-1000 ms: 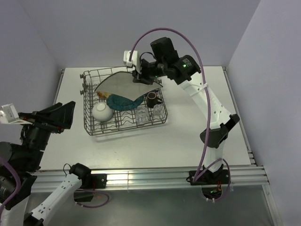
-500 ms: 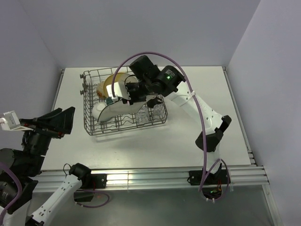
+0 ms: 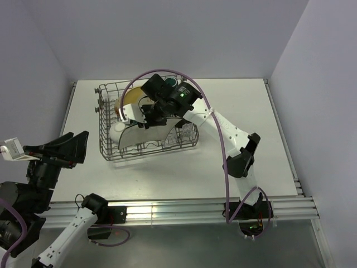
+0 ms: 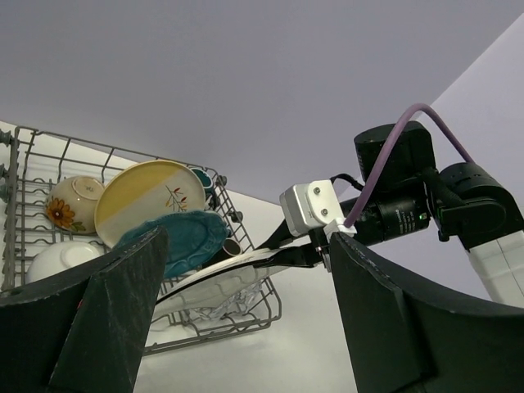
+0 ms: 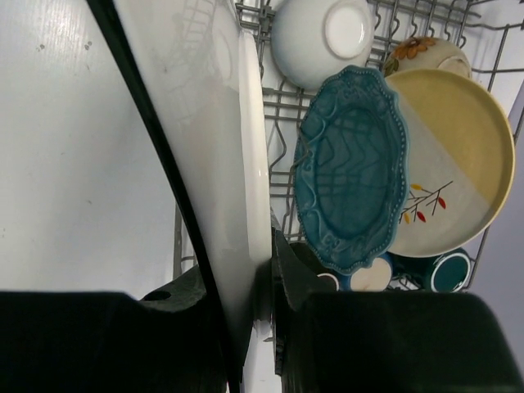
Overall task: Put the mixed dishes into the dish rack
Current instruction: Insert the plate into the dish rack
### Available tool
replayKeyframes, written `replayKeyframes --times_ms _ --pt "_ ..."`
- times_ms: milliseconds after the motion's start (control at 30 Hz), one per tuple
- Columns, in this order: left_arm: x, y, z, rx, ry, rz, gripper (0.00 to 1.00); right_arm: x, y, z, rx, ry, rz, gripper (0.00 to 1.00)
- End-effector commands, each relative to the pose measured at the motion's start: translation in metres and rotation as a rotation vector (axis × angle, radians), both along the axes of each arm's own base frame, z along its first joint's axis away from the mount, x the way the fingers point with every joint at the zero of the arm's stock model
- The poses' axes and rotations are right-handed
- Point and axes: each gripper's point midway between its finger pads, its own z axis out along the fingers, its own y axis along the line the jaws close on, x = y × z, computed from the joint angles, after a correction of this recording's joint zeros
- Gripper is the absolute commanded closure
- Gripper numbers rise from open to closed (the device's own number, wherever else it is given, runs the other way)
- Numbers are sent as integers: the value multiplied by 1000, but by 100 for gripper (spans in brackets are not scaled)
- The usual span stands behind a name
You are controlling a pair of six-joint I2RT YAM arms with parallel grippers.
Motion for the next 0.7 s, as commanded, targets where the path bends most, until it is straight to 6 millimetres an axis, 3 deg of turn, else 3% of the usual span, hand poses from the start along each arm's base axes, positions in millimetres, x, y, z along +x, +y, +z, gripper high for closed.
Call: replayKeyframes --times_ms 0,367,667 --pt "-1 5 1 -15 -8 20 14 11 22 58 188 -118 -39 100" --pt "-3 6 -3 -22 -9 25 13 14 35 52 207 -99 -69 100" --pt "-4 8 -3 -27 -9 31 13 8 44 98 348 -134 -45 100"
